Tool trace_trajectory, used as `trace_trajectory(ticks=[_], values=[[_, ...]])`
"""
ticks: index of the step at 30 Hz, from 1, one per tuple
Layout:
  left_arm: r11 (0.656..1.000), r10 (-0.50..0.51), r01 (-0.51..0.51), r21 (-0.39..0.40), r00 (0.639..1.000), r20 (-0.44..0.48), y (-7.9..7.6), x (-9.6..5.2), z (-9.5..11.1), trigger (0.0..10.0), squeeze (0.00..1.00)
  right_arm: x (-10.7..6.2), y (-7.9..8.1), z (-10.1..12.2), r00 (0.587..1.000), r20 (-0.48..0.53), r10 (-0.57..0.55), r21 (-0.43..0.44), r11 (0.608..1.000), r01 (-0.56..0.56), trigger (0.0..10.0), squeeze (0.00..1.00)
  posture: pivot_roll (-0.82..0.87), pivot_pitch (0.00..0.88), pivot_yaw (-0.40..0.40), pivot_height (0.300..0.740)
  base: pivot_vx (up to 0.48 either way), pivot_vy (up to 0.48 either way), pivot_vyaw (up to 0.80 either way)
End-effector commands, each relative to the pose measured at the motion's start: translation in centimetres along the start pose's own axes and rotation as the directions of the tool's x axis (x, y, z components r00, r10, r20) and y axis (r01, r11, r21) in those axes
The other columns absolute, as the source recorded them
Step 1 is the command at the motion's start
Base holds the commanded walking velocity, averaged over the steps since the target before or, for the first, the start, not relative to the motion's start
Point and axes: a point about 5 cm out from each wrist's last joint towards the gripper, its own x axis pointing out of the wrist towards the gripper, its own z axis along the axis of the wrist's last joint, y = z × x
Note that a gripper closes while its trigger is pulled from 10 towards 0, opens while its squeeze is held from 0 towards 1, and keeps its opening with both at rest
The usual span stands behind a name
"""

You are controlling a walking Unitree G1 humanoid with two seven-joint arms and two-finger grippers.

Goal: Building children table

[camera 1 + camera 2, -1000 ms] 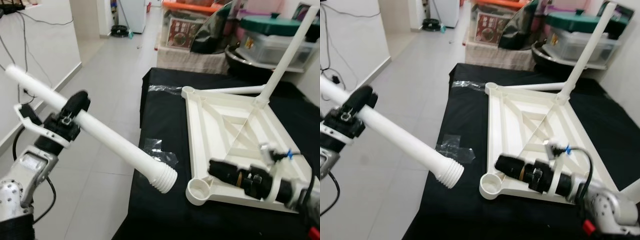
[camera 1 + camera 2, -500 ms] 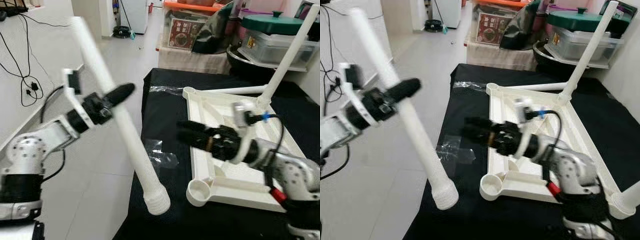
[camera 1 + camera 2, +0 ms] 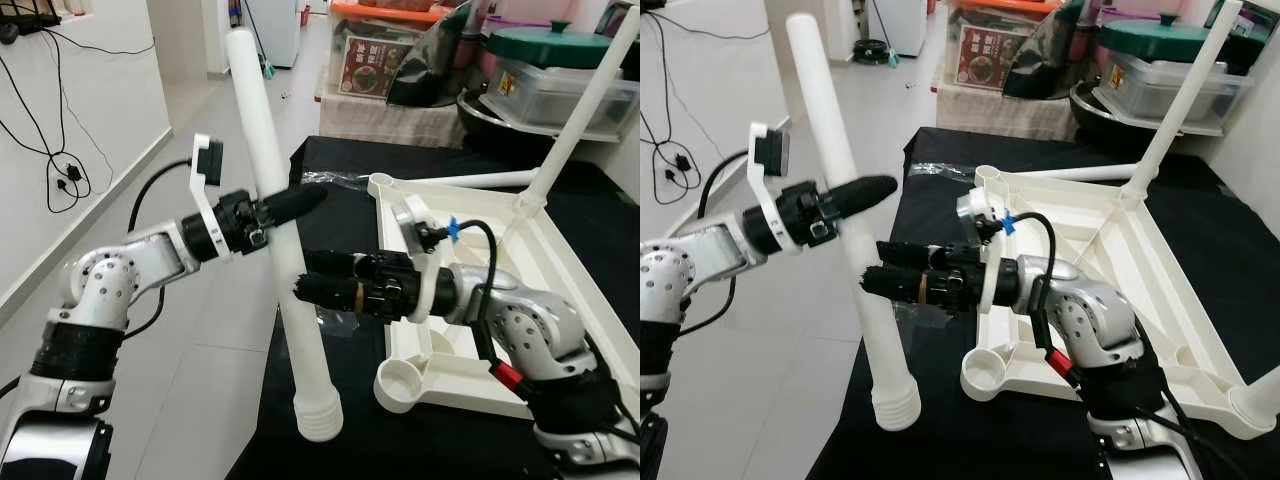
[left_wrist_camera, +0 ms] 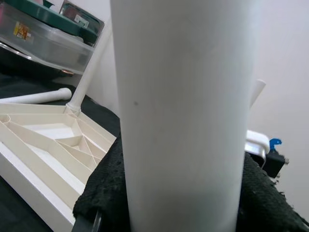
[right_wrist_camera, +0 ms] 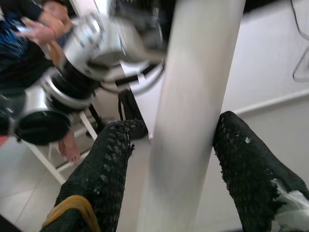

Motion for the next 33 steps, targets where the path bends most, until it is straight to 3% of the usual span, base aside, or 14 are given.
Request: trace_trajectory(ticks=[1, 16, 27, 28, 29, 32, 33], values=[[1.0, -0.021, 0.021, 0.022, 1.0, -0.004, -0.1, 0.6, 0.1, 10.0, 0.0, 0.6, -0.1, -0.1, 1.0, -0.026, -0.001, -0.006, 1.0, 0.0, 10.0, 0.0, 0.07, 0.005, -0.063, 0.74, 0.0, 0.0, 0.0], [0.996, -0.017, 0.017, 0.088, 1.0, -0.011, 1.0, 1.6, 0.4, 10.0, 0.0, 3.1, -0.2, -1.2, 0.998, -0.062, -0.031, 0.014, 0.999, 0.032, 10.0, 0.0, 0.06, 0.013, -0.061, 0.74, 0.0, 0.0, 0.0], [0.993, -0.02, 0.02, 0.113, 1.0, 0.005, 1.3, 2.0, 0.9, 10.0, 0.0, 4.0, 0.7, -2.0, 0.996, -0.086, 0.015, 0.001, 1.0, -0.015, 10.0, 0.0, 0.06, 0.009, -0.06, 0.74, 0.0, 0.0, 0.0], [0.993, -0.022, 0.021, 0.114, 1.0, 0.004, 1.4, 2.0, 0.9, 10.0, 0.0, 4.0, 0.7, -2.0, 0.996, -0.085, 0.015, 0.0, 1.0, -0.015, 10.0, 0.78, 0.06, 0.009, -0.06, 0.74, 0.0, 0.0, 0.0], [0.993, -0.021, 0.021, 0.116, 1.0, 0.002, 1.4, 2.1, 0.9, 10.0, 0.0, 4.1, 0.8, -2.1, 0.996, -0.088, 0.019, 0.0, 1.0, -0.019, 10.0, 1.0, 0.05, 0.009, -0.058, 0.74, 0.0, 0.0, 0.0], [0.993, -0.023, 0.023, 0.119, 1.0, 0.001, 1.5, 2.2, 0.8, 10.0, 0.0, 4.3, 1.0, -2.2, 0.995, -0.094, 0.031, -0.005, 0.999, -0.032, 10.0, 1.0, 0.06, 0.011, -0.06, 0.74, 0.0, 0.0, 0.0], [0.992, -0.026, 0.026, 0.121, 1.0, 0.002, 1.5, 2.4, 0.9, 10.0, 0.0, 4.7, 1.0, -2.3, 0.994, -0.103, 0.026, -0.016, 0.999, -0.028, 10.0, 0.0, 0.05, 0.01, -0.059, 0.74, 0.0, 0.0, 0.0]])
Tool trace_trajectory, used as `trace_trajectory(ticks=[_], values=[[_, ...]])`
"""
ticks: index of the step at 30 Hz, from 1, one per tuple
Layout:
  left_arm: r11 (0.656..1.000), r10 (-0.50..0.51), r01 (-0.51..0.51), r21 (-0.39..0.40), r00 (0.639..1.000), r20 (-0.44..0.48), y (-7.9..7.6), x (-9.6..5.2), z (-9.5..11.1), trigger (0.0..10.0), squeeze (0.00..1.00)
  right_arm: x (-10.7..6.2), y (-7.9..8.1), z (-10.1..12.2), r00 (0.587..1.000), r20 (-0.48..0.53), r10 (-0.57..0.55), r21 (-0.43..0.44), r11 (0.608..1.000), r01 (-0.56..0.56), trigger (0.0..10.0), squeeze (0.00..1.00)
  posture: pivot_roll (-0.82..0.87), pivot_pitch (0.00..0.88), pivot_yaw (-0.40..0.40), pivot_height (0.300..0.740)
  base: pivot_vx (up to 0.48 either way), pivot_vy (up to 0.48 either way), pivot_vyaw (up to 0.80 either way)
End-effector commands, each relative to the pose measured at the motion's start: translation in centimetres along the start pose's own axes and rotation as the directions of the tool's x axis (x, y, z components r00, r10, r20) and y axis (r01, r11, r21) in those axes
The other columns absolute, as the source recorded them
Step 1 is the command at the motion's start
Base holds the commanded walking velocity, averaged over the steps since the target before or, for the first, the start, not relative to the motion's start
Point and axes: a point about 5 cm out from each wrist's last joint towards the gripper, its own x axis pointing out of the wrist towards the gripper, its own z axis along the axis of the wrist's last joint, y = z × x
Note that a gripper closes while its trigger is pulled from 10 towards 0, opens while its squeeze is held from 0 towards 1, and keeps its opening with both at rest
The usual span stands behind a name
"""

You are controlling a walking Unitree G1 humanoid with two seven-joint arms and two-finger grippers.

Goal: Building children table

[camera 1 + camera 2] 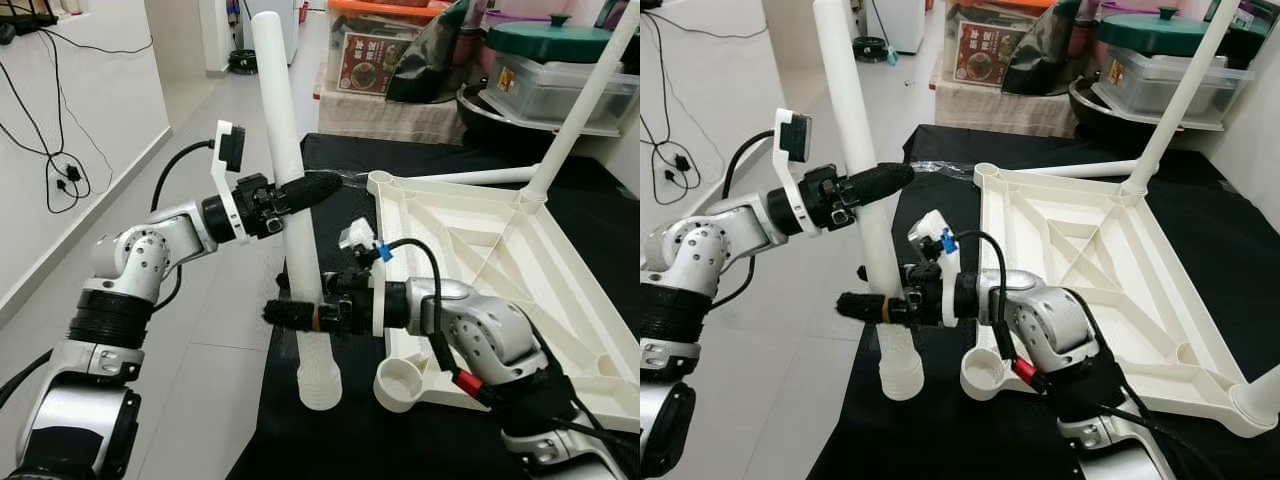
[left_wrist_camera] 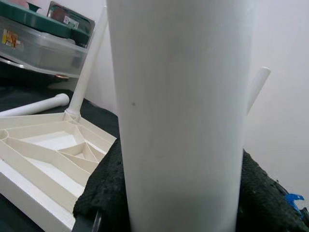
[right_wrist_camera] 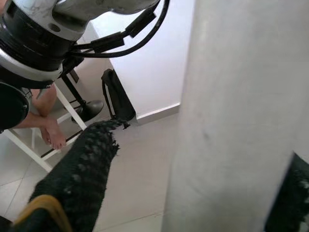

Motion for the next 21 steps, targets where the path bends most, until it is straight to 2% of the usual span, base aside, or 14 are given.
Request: trace_trajectory(ticks=[1, 14, 17, 21], values=[[0.999, -0.004, 0.003, 0.044, 1.0, 0.024, 0.0, 0.6, 0.8, 10.0, 0.0, 1.2, 1.1, -0.1, 0.997, -0.01, 0.073, -0.033, 0.997, -0.073, 10.0, 0.0, 0.05, 0.01, -0.059, 0.74, 0.0, 0.0, 0.0], [0.999, -0.016, 0.014, 0.047, 0.999, 0.038, -0.1, 1.1, 1.0, 10.0, 0.0, 2.4, 0.5, 0.1, 1.0, -0.007, 0.019, -0.018, 1.0, -0.019, 10.0, 0.0, 0.05, 0.011, -0.058, 0.74, 0.0, 0.0, 0.0], [0.999, -0.023, 0.021, 0.041, 0.999, 0.035, -0.2, 1.3, 0.6, 10.0, 0.0, 3.0, -0.7, 0.3, 0.997, -0.013, -0.077, 0.01, 0.997, 0.077, 10.0, 0.0, 0.05, 0.015, -0.056, 0.74, 0.0, 0.0, 0.0], [0.999, -0.027, 0.026, 0.043, 0.999, 0.025, -0.2, 1.4, 0.4, 10.0, 0.0, 3.0, -1.1, 0.3, 0.994, -0.017, -0.108, 0.018, 0.994, 0.108, 10.0, 0.0, 0.05, 0.013, -0.056, 0.74, 0.0, 0.0, 0.0]])
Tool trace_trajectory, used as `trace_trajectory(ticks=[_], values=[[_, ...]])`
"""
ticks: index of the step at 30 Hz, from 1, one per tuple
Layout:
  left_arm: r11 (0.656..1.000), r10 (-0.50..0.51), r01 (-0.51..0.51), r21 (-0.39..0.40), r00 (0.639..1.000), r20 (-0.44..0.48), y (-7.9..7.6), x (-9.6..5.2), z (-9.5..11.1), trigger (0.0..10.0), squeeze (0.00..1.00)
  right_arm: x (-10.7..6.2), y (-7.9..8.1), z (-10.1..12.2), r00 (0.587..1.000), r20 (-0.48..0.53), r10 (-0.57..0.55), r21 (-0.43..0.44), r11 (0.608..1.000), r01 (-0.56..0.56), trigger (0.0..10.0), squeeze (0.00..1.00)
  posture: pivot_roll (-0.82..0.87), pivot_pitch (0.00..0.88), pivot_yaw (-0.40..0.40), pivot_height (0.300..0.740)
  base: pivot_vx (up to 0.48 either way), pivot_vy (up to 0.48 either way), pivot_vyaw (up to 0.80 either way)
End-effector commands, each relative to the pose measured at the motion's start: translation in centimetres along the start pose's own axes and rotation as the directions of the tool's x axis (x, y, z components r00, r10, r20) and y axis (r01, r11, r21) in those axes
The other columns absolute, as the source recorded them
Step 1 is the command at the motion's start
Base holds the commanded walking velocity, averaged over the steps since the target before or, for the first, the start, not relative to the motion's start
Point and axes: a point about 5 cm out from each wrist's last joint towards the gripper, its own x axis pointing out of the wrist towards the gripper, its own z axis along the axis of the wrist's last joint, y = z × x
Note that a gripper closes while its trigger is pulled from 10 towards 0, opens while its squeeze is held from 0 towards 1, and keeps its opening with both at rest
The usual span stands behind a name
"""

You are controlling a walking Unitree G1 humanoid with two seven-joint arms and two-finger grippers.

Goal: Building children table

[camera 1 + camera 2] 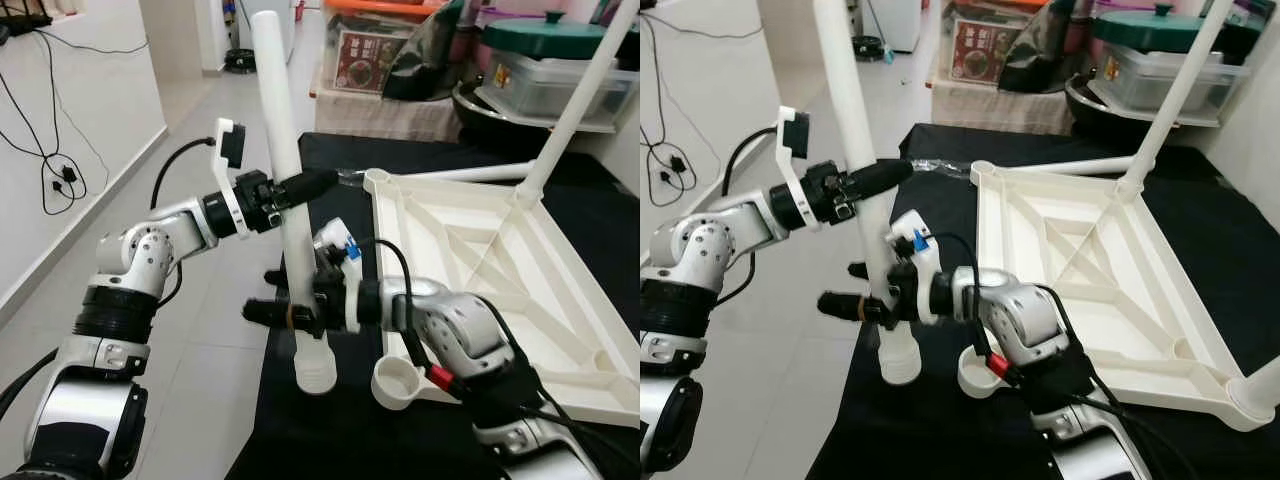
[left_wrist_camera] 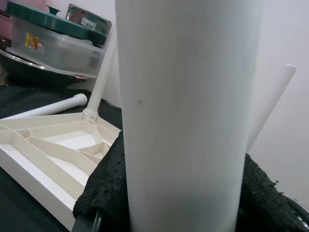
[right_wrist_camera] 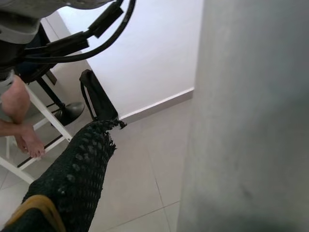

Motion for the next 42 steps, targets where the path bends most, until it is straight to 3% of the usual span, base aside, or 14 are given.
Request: trace_trajectory(ticks=[1, 14, 15, 18, 19, 33, 38, 39, 42], values=[[0.998, -0.059, 0.059, 0.009, 0.998, 0.017, -0.8, 1.2, 0.3, 10.0, 0.0, 0.6, 0.1, 0.0, 1.0, -0.005, 0.0, 0.002, 1.0, 0.0, 10.0, 0.0, 0.05, 0.013, -0.056, 0.74, 0.0, 0.0, 0.0], [0.999, -0.048, 0.048, 0.02, 0.999, 0.018, -0.6, 1.3, 0.4, 10.0, 0.0, 0.8, -0.3, -0.5, 0.998, -0.05, -0.041, 0.007, 0.999, 0.041, 10.0, 0.0, 0.05, 0.014, -0.056, 0.74, 0.0, 0.0, 0.0], [0.999, -0.048, 0.047, 0.022, 0.999, 0.019, -0.6, 1.3, 0.4, 10.0, 0.0, 1.0, -0.4, -0.5, 0.997, -0.058, -0.05, 0.008, 0.999, 0.051, 9.1, 0.0, 0.05, 0.014, -0.056, 0.74, 0.0, 0.0, 0.0], [0.999, -0.048, 0.047, 0.023, 0.999, 0.02, -0.6, 1.3, 0.4, 10.0, 0.0, 1.1, -0.4, -0.6, 0.996, -0.064, -0.057, 0.009, 0.998, 0.057, 9.1, 0.0, 0.05, 0.014, -0.056, 0.74, 0.0, 0.0, 0.0], [0.999, -0.047, 0.046, 0.024, 0.999, 0.021, -0.5, 1.3, 0.4, 10.0, 0.0, 1.2, -0.6, -0.5, 0.996, -0.062, -0.07, 0.012, 0.997, 0.07, 0.0, 0.0, 0.05, 0.013, -0.055, 0.74, 0.0, 0.0, 0.0], [0.999, -0.041, 0.04, 0.019, 0.999, 0.021, -0.4, 1.3, 0.4, 10.0, 0.0, 1.5, -1.4, -0.9, 0.985, -0.091, -0.147, 0.027, 0.988, 0.15, 0.0, 0.0, 0.05, 0.012, -0.052, 0.74, 0.0, 0.0, 0.0], [0.999, -0.034, 0.034, -0.017, 0.999, -0.003, -0.4, 1.4, -0.1, 10.0, 0.0, 1.7, -1.4, -0.9, 0.984, -0.089, -0.152, 0.028, 0.988, 0.155, 0.0, 0.0, 0.05, 0.003, -0.052, 0.74, 0.0, 0.0, 0.0], [0.999, -0.035, 0.035, -0.022, 0.999, -0.004, -0.4, 1.4, -0.1, 10.0, 1.0, 1.7, -1.3, -0.9, 0.985, -0.085, -0.15, 0.029, 0.988, 0.153, 0.0, 0.0, 0.05, 0.001, -0.051, 0.74, 0.0, 0.0, 0.0], [0.998, -0.052, 0.052, -0.044, 0.999, 0.008, -0.6, 1.4, 0.0, 10.0, 1.0, 1.7, -1.3, -0.7, 0.986, -0.072, -0.152, 0.029, 0.988, 0.154, 0.0, 0.0, 0.05, 0.0, -0.053, 0.74, 0.0, 0.0, 0.0]])
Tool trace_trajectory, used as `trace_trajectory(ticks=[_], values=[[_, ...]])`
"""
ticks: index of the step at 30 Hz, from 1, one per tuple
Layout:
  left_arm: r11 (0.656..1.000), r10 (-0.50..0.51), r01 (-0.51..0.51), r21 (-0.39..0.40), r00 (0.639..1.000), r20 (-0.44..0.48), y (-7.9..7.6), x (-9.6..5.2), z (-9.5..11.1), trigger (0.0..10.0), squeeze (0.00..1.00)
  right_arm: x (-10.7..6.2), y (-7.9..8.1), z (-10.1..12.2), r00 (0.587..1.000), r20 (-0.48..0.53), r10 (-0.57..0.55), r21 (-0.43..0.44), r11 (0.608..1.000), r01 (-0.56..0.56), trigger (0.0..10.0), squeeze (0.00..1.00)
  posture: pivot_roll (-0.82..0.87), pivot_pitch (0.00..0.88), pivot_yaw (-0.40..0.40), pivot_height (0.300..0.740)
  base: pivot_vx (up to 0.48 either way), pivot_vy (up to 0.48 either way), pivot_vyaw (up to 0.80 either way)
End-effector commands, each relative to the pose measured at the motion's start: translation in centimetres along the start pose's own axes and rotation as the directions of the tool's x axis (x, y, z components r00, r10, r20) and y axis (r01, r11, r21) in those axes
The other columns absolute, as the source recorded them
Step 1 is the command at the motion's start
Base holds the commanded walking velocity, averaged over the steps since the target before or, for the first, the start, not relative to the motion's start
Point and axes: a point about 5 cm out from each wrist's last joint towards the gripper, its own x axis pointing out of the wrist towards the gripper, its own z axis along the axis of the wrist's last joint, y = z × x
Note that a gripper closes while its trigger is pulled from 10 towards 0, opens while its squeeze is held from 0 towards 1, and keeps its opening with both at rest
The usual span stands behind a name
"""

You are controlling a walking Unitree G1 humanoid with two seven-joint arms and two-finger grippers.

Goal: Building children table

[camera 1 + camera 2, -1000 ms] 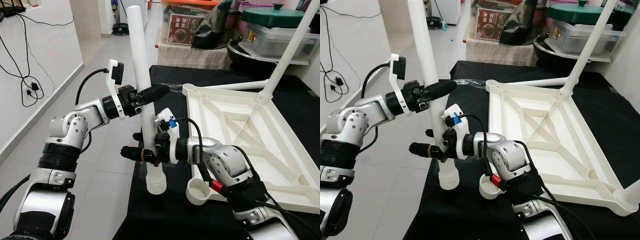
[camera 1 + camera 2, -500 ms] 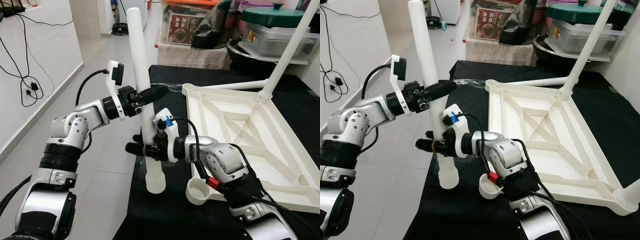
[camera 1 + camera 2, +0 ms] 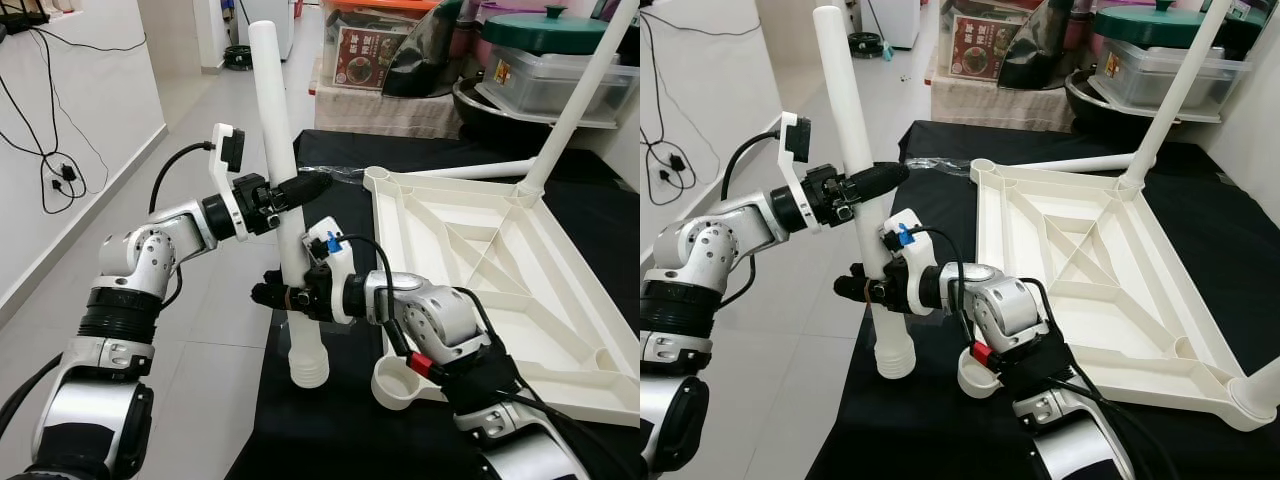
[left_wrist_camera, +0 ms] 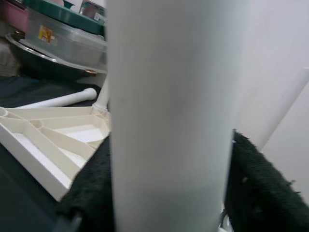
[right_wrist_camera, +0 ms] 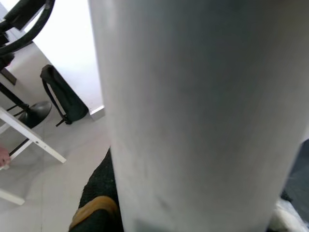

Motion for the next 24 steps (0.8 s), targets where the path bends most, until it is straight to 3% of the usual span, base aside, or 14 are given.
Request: trace_trajectory(ticks=[1, 8, 9, 17, 19, 24], values=[[0.996, -0.091, 0.09, 0.009, 0.996, 0.009, -1.3, 1.4, 0.7, 10.0, 1.0, 0.5, 0.5, 0.1, 1.0, -0.008, 0.014, -0.006, 1.0, -0.014, 0.0, 0.0, 0.05, 0.0, -0.05, 0.74, 0.0, 0.0, 0.0], [0.996, -0.079, 0.079, 0.052, 0.997, 0.006, -1.3, 1.3, 0.8, 10.0, 1.0, 0.4, 0.4, 0.2, 1.0, 0.006, 0.012, -0.009, 1.0, -0.012, 0.0, 0.0, 0.05, 0.0, -0.051, 0.74, 0.0, 0.0, 0.0], [0.995, -0.075, 0.075, 0.061, 0.997, 0.003, -1.3, 1.2, 0.8, 10.0, 0.0, 0.3, 0.3, 0.3, 1.0, 0.013, 0.006, -0.009, 1.0, -0.006, 0.0, 0.0, 0.05, 0.0, -0.05, 0.74, 0.0, 0.0, 0.0], [0.995, -0.013, 0.014, 0.097, 1.0, -0.005, -0.9, 0.8, 1.0, 10.0, 0.0, -0.1, -0.6, 1.0, 0.997, 0.059, -0.052, 0.003, 0.999, 0.052, 0.0, 0.0, 0.06, 0.0, -0.049, 0.74, 0.0, 0.0, 0.0], [0.991, 0.054, -0.055, 0.123, 0.999, 0.011, -0.5, -0.1, 1.1, 10.0, 0.0, -1.0, -2.2, 2.0, 0.984, 0.114, -0.138, 0.015, 0.99, 0.137, 0.0, 0.0, 0.06, 0.0, -0.052, 0.74, 0.0, 0.0, 0.0], [0.983, 0.112, -0.115, 0.141, 0.993, 0.03, -0.3, -0.8, 1.2, 10.0, 0.0, -1.9, -3.5, 2.9, 0.962, 0.166, -0.216, 0.041, 0.976, 0.212, 0.0, 0.0, 0.06, 0.0, -0.052, 0.74, 0.0, 0.0, 0.0]])
